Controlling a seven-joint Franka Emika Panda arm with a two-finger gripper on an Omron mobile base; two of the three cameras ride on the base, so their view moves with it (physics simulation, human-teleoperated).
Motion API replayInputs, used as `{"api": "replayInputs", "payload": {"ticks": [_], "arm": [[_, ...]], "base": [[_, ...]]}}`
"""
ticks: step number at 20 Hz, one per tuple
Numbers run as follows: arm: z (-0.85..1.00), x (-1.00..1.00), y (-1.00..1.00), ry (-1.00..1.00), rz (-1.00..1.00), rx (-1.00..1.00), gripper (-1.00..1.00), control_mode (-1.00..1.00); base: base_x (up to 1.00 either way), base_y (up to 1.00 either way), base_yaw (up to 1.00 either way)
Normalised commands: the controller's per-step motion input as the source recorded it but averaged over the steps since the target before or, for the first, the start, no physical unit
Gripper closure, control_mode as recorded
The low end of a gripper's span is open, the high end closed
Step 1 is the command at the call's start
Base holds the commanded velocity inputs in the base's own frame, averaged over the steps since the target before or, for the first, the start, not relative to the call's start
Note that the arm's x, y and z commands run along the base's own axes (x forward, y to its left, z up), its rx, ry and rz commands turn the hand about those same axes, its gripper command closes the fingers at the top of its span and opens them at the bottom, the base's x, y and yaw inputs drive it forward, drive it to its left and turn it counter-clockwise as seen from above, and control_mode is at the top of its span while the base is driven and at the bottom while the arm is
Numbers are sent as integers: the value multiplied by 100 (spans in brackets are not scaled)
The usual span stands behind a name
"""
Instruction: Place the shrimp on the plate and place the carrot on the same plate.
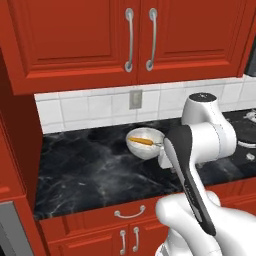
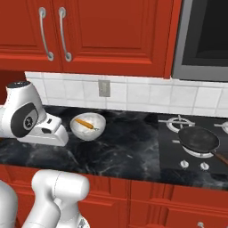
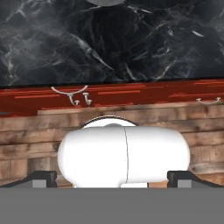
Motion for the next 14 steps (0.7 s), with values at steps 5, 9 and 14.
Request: {"api": "replayInputs", "payload": {"ticks": [5,9,14], "arm": [[0,0,0,0,0,0,-100,100],[0,0,0,0,0,0,-100,100],[0,0,0,0,0,0,-100,100]], "base": [[25,-52,0],[25,-13,0],[55,6,0]]}}
